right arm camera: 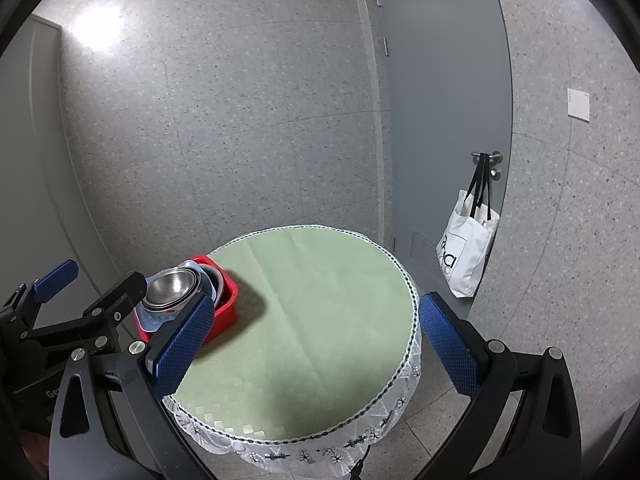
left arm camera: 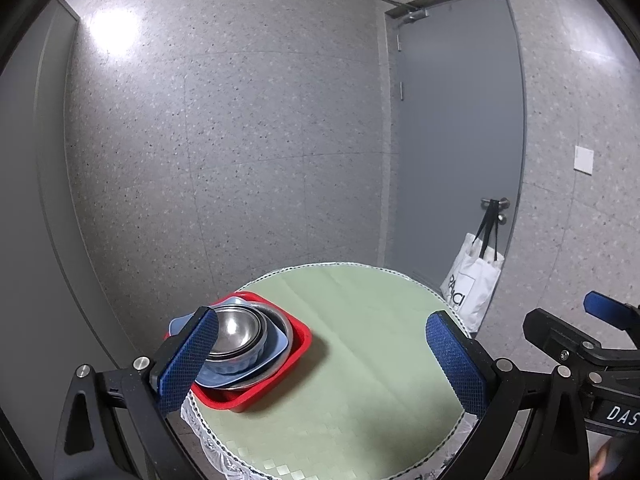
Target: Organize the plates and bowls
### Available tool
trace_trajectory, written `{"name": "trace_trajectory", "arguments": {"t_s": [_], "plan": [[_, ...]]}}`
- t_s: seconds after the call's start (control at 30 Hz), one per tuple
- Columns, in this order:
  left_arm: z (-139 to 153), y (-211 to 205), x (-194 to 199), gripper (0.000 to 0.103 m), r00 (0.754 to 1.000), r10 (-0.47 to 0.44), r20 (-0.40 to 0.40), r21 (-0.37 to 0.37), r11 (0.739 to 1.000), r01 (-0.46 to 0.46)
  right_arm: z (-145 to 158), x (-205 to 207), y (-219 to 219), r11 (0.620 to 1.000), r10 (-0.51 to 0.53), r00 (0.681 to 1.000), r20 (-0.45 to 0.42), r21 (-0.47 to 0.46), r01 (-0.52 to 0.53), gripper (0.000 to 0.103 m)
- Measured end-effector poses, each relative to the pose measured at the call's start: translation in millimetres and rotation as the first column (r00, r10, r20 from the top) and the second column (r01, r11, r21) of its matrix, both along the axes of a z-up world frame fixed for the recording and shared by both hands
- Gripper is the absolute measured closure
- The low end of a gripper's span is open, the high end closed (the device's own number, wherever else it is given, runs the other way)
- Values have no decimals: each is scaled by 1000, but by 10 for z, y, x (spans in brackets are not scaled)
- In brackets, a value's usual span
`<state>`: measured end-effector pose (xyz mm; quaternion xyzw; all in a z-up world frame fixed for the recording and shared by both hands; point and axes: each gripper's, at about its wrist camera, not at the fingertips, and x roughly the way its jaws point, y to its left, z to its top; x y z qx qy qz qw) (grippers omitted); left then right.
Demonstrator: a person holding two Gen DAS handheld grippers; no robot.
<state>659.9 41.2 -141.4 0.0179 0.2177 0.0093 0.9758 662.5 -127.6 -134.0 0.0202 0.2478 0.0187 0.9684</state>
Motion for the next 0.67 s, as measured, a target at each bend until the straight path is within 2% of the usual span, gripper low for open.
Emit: {"name": "trace_trajectory", "arguments": {"t_s": [0.67], "plan": [[22, 36, 51, 1, 1000, -6, 0, 2, 1000, 6, -4, 8, 13, 1000, -8, 1000, -2, 1, 8, 0]]}}
